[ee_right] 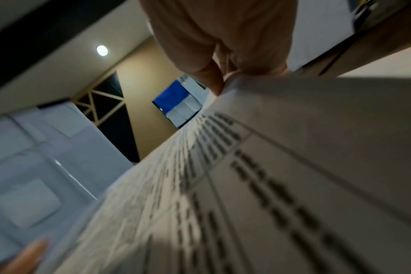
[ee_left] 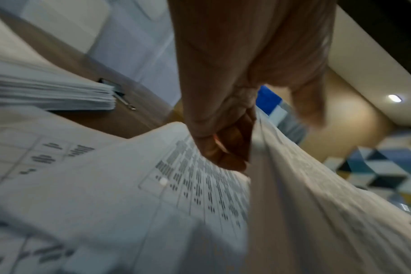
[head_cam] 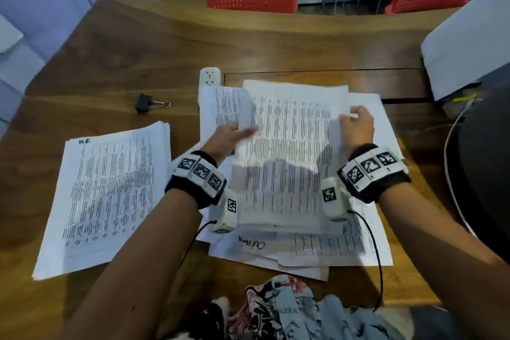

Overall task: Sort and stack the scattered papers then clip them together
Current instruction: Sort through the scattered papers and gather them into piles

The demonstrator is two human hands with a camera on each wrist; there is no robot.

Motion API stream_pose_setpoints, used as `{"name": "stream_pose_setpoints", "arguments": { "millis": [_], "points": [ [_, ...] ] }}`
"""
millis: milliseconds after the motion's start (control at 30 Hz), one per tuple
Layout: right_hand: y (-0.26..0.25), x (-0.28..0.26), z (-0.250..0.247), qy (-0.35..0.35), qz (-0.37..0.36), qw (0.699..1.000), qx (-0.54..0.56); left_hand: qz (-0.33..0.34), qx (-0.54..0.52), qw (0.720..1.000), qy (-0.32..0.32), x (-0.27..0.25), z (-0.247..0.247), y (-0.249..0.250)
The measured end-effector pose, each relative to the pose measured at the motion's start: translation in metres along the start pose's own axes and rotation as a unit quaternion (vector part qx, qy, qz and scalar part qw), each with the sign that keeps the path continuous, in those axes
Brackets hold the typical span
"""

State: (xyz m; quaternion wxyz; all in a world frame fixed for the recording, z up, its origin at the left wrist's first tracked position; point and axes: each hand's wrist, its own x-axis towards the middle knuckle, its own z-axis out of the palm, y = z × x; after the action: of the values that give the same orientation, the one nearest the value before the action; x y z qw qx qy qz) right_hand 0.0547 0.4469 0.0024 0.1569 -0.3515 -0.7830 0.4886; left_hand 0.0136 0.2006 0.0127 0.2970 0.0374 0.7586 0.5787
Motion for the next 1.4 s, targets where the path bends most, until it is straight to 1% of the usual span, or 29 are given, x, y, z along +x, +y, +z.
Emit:
{"name": "stream_pose_setpoints", "arguments": {
  "millis": [33, 100, 133, 200, 267, 300, 367, 433, 500, 567, 600, 667, 700, 733, 767, 800, 867, 900, 933, 967, 1100, 1167, 1300, 1333, 1400],
  "points": [
    [0.010, -0.002, -0.003, -0.009, 0.021, 0.999, -0.045, -0.007, 0.060, 0.998, -0.007, 0.002, 0.010, -0.001],
    [0.028, -0.004, -0.008, -0.036, 0.059, 0.989, -0.131, -0.032, 0.156, 0.987, 0.012, 0.007, 0.025, -0.010],
    [0.036, -0.004, -0.011, -0.047, 0.071, 0.980, -0.177, -0.043, 0.180, 0.983, 0.024, 0.013, 0.033, -0.018],
    [0.047, -0.006, -0.018, -0.055, 0.097, 0.962, -0.249, -0.059, 0.189, 0.980, 0.027, 0.020, 0.048, -0.030],
    [0.056, -0.008, -0.024, -0.060, 0.126, 0.956, -0.257, -0.053, 0.174, 0.983, 0.026, 0.026, 0.062, -0.037],
    [0.059, -0.010, -0.025, -0.064, 0.129, 0.958, -0.247, -0.056, 0.164, 0.985, 0.015, 0.027, 0.069, -0.037],
    [0.064, -0.015, -0.021, -0.069, 0.119, 0.970, -0.201, -0.050, 0.147, 0.988, -0.020, 0.024, 0.082, -0.033],
    [0.064, -0.021, -0.015, -0.051, 0.116, 0.981, -0.146, -0.038, 0.147, 0.988, -0.035, 0.020, 0.092, -0.027],
    [0.061, -0.023, -0.010, -0.025, 0.126, 0.986, -0.109, -0.011, 0.139, 0.990, -0.016, 0.021, 0.094, -0.025],
    [0.059, -0.020, -0.009, -0.009, 0.119, 0.988, -0.094, 0.003, 0.103, 0.994, 0.023, 0.023, 0.083, -0.022],
    [0.059, -0.016, -0.008, -0.008, 0.102, 0.989, -0.103, 0.008, 0.096, 0.994, 0.053, 0.025, 0.073, -0.022],
    [0.058, -0.005, -0.008, -0.021, 0.045, 0.988, -0.147, 0.006, 0.121, 0.985, 0.119, 0.031, 0.045, -0.024],
    [0.056, 0.000, -0.007, -0.041, 0.016, 0.984, -0.174, -0.010, 0.142, 0.978, 0.155, 0.033, 0.030, -0.025],
    [0.055, 0.004, -0.005, -0.069, -0.010, 0.976, -0.207, -0.033, 0.158, 0.968, 0.190, 0.034, 0.014, -0.027],
    [0.053, 0.008, -0.002, -0.107, -0.033, 0.962, -0.251, -0.051, 0.169, 0.960, 0.219, 0.035, 0.000, -0.030],
    [0.050, 0.010, 0.000, -0.156, -0.062, 0.938, -0.303, -0.063, 0.175, 0.951, 0.245, 0.035, -0.012, -0.031],
    [0.043, 0.013, 0.005, -0.253, -0.132, 0.872, -0.397, -0.088, 0.191, 0.936, 0.283, 0.035, -0.029, -0.033],
    [0.039, 0.014, 0.008, -0.287, -0.165, 0.843, -0.424, -0.097, 0.197, 0.932, 0.289, 0.033, -0.035, -0.033],
    [0.037, 0.014, 0.011, -0.309, -0.186, 0.823, -0.439, -0.101, 0.201, 0.930, 0.290, 0.032, -0.039, -0.033],
    [0.036, 0.014, 0.014, -0.322, -0.196, 0.810, -0.450, -0.102, 0.202, 0.931, 0.286, 0.031, -0.042, -0.034],
    [0.032, 0.018, 0.025, -0.349, -0.230, 0.769, -0.483, -0.083, 0.181, 0.944, 0.264, 0.032, -0.047, -0.042],
    [0.028, 0.019, 0.027, -0.358, -0.232, 0.755, -0.499, -0.080, 0.161, 0.948, 0.263, 0.031, -0.045, -0.045],
    [0.026, 0.023, 0.031, -0.326, -0.245, 0.745, -0.527, -0.071, 0.128, 0.950, 0.275, 0.031, -0.041, -0.050],
    [0.024, 0.024, 0.030, -0.320, -0.241, 0.749, -0.527, -0.071, 0.123, 0.949, 0.281, 0.031, -0.041, -0.050],
    [0.018, 0.028, 0.027, -0.297, -0.221, 0.778, -0.507, -0.071, 0.116, 0.946, 0.294, 0.031, -0.043, -0.052]
  ]
}}
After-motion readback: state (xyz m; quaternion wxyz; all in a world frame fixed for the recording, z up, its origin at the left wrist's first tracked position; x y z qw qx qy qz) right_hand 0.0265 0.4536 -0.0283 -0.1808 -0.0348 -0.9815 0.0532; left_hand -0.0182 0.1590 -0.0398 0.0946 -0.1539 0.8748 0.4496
